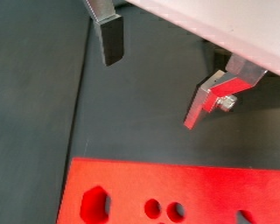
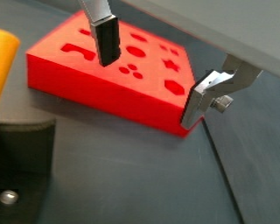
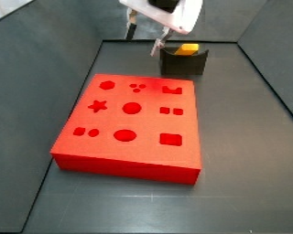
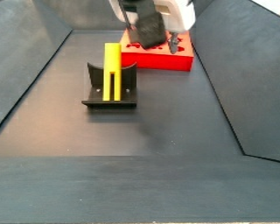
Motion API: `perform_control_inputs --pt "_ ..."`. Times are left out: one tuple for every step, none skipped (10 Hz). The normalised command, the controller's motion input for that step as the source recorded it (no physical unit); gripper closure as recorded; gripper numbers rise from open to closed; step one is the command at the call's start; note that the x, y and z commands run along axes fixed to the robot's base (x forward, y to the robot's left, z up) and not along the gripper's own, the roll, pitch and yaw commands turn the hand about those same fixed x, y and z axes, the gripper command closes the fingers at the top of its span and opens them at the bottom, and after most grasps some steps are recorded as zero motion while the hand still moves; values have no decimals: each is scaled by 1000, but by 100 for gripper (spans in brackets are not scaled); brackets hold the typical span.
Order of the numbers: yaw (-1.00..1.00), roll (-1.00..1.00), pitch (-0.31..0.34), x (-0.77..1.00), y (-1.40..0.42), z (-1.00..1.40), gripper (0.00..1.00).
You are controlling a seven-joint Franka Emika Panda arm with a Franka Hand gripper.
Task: Pick up the square-circle object. Move up. Place the square-circle object on the fixture. Regrasp the square-circle object. Rotate the square-circle object. Move to above the board. Insert the square-circle object.
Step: Regrasp the square-circle object.
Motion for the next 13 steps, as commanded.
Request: perform_control_inputs --pt "-1000 730 -360 -57 -15 11 0" --pt "-1000 712 -386 -53 -15 3 0" --pt "-1000 697 -396 -46 -10 -2 0" --pt "-1000 679 -404 -41 -12 -5 0" --pt "-1000 670 -403 -40 -11 -6 0" --pt "-1000 648 -392 -42 -6 -6 0" --pt "-1000 630 -375 -38 -6 -7 0" --pt "-1000 606 -331 -40 -5 -8 0" --pt "-1000 590 -300 -37 -3 -9 0" --pt "-938 533 -195 -36 -3 -14 0" --pt "-728 404 -76 -32 -3 -16 0" --pt "-512 276 30 -30 -1 -19 0" --pt "-317 163 115 -24 4 -9 0"
